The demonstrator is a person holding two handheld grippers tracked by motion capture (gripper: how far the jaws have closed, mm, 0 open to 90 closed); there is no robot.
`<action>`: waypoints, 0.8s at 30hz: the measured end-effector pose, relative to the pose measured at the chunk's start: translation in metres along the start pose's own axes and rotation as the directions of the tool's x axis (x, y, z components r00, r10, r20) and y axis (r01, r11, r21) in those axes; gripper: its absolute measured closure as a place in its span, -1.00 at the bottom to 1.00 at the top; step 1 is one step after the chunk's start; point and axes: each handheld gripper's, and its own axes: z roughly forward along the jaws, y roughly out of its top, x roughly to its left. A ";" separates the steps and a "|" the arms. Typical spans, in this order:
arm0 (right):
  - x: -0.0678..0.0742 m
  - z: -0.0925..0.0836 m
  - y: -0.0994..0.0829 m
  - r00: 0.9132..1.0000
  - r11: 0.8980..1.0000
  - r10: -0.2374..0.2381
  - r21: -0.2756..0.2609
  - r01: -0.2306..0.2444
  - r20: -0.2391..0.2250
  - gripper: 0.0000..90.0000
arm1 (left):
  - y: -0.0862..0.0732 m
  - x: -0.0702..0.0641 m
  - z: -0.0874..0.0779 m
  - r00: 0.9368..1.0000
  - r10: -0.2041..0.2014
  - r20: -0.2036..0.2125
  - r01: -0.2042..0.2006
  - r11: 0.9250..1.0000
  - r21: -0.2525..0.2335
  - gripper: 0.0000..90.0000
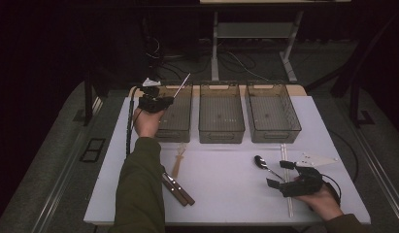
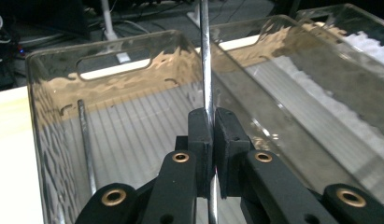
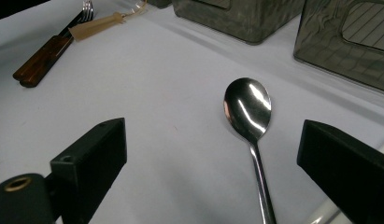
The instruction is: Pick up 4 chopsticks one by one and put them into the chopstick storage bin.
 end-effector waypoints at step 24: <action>0.000 0.000 0.000 1.000 1.000 0.001 0.001 -0.001 -0.005 -0.82 | -0.009 0.006 0.018 0.996 -0.029 -0.085 0.038 0.994 0.104 0.88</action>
